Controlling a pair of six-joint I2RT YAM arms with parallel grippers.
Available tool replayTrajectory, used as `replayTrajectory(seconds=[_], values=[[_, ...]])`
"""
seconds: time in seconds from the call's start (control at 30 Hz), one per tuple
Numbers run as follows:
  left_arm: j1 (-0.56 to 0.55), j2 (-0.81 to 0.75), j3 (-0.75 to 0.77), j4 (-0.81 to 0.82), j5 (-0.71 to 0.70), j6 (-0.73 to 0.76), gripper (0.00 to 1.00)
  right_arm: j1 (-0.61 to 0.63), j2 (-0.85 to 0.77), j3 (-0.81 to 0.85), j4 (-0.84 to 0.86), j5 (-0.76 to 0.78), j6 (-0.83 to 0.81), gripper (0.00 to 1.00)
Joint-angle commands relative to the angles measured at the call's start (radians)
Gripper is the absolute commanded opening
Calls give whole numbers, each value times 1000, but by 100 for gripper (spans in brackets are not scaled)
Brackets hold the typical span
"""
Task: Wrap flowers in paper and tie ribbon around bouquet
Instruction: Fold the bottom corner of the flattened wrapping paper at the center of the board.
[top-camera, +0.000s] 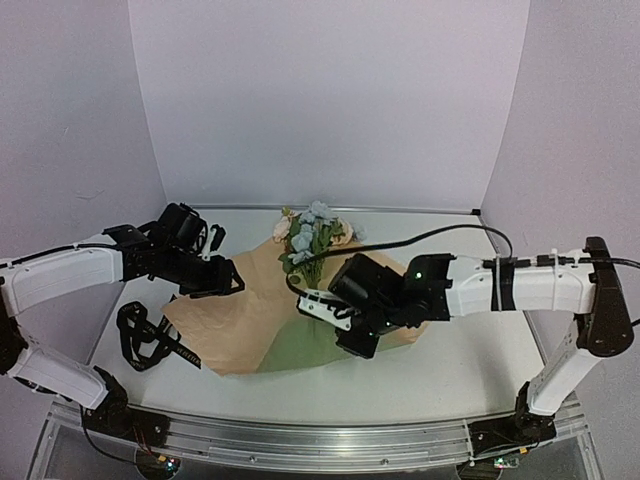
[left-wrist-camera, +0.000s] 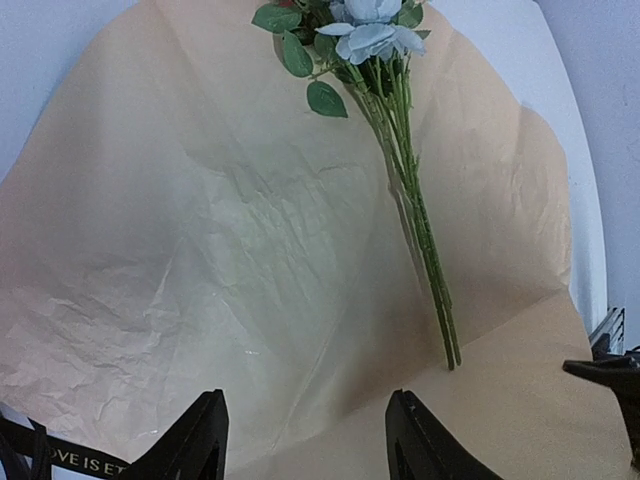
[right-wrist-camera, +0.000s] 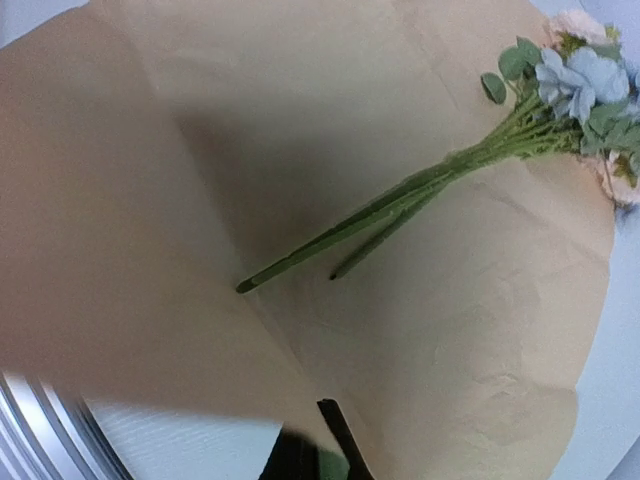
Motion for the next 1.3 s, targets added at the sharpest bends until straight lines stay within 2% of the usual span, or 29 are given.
replayTrajectory(seconds=[0.0, 0.3, 0.57, 0.67, 0.8, 1.0, 1.13, 1.27], values=[[-3, -26, 67, -46, -4, 45, 56, -95, 112, 132, -153, -93, 283, 0], [-36, -11, 88, -20, 117, 112, 55, -214, 294, 338, -271, -65, 501, 0], [-168, 58, 64, 77, 147, 89, 50, -260, 370, 415, -281, -51, 550, 0], [-183, 114, 29, 149, 164, 64, 46, -273, 388, 431, -281, -47, 565, 5], [-192, 195, -12, 238, 161, 33, 42, -289, 402, 454, -280, -45, 594, 24], [-192, 330, -19, 295, 108, 15, 38, -304, 328, 402, -280, -55, 595, 66], [-192, 377, -2, 301, 70, 16, 38, -314, 266, 333, -263, -125, 551, 79], [-192, 405, 32, 297, 41, 31, 38, -341, 228, 238, -195, -249, 513, 86]])
